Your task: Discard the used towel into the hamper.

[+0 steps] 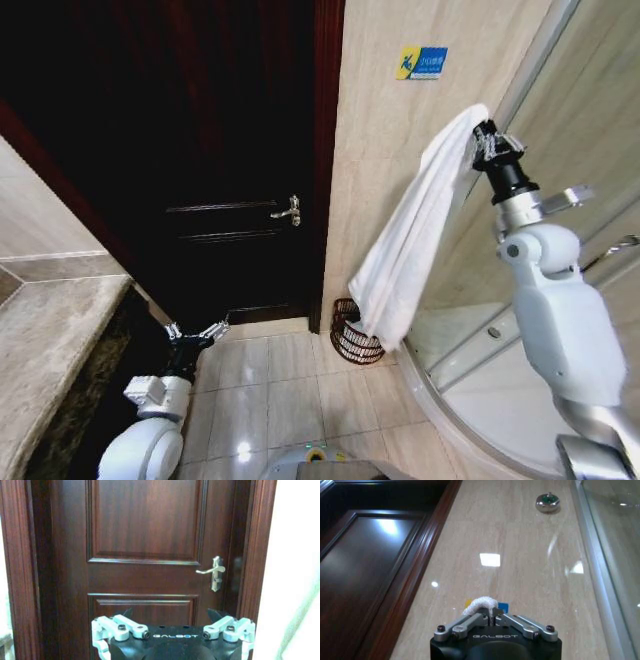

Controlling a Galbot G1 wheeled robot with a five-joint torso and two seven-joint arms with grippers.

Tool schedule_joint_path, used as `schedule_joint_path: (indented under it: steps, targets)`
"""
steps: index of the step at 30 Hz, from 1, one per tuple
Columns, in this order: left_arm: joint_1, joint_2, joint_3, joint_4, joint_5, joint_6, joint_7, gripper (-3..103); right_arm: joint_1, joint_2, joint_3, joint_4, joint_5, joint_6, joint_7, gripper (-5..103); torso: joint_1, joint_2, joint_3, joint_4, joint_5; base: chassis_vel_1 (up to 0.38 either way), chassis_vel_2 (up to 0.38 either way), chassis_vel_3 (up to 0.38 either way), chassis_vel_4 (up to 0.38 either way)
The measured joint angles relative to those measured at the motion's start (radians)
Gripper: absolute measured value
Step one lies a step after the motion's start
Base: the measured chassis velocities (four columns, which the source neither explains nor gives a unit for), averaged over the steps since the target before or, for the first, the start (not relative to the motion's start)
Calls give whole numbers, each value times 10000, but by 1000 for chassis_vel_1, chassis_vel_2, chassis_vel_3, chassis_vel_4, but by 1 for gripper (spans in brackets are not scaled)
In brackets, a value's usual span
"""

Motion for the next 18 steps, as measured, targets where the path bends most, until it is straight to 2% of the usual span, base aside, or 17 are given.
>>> schedule_joint_path:
  steps: [10,18]
  targets:
    - [0,0,0,0,0,0,0,98,-2125,1051,374,-60,-415,495,-897,3,-3,-1,-1,-3,6,0,0,0,0]
    - [0,0,0,0,0,0,0,98,-2687,1474,304,-520,-572,788,-982,3,-3,-2,-2,-2,2,0,0,0,0]
